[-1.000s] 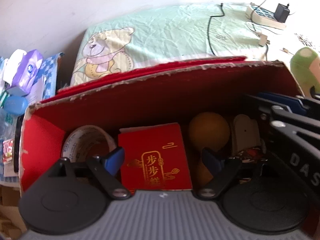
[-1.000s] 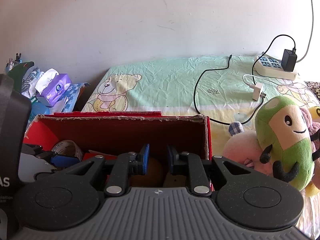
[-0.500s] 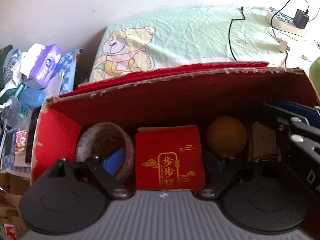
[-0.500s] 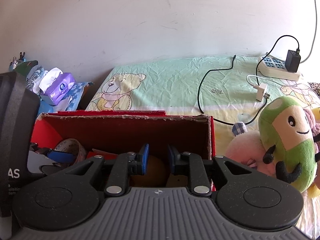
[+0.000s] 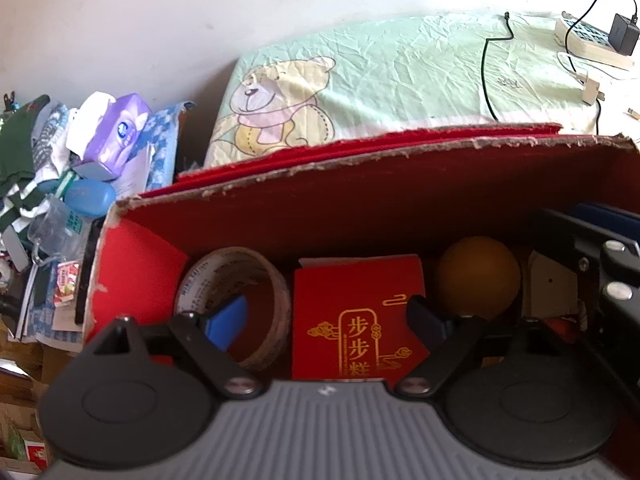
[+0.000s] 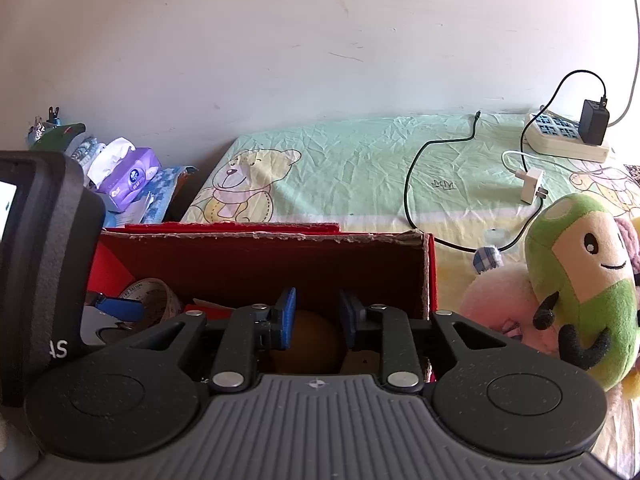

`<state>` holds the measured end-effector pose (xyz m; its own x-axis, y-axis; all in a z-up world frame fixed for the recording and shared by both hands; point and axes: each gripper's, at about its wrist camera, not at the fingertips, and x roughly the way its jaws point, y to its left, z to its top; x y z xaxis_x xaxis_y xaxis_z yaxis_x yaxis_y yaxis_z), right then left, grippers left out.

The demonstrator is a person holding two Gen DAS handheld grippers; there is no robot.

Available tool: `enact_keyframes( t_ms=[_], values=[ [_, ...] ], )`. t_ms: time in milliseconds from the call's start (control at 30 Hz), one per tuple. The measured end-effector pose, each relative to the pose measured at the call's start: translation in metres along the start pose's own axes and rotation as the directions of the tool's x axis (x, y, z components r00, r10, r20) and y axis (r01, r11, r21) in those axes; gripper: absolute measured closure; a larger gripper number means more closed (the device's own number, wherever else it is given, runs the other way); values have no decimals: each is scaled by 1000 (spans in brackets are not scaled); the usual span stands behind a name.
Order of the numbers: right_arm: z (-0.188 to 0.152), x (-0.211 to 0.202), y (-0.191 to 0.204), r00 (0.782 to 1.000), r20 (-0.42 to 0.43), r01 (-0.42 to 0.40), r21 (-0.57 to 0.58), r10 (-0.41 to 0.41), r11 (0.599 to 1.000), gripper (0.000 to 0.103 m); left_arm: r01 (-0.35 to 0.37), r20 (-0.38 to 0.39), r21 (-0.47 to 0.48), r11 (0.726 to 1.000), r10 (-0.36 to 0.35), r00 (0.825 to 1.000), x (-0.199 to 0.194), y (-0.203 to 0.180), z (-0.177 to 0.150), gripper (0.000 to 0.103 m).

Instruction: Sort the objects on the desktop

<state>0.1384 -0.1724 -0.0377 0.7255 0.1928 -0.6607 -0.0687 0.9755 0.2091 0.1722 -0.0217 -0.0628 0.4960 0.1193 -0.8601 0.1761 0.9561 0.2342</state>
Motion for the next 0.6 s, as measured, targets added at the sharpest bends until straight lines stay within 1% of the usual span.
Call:
enact_keyframes(
  t_ms=[200, 400, 600],
  values=[
    [0, 0, 0, 1000, -1, -4, -2, 4, 1000, 75, -15, 7, -5, 1000, 15, 1000, -1, 1, -1, 14],
    [-1, -2, 2, 1000, -3, 13, -12, -14, 1000, 76, -4, 8, -3, 1000, 4, 1000, -1, 1, -2, 13],
    [-1, -3, 0, 1000, 6, 16, -3, -16, 1000, 76, 1, 43, -6, 1000, 0, 999, -7, 0, -4, 13]
  ],
)
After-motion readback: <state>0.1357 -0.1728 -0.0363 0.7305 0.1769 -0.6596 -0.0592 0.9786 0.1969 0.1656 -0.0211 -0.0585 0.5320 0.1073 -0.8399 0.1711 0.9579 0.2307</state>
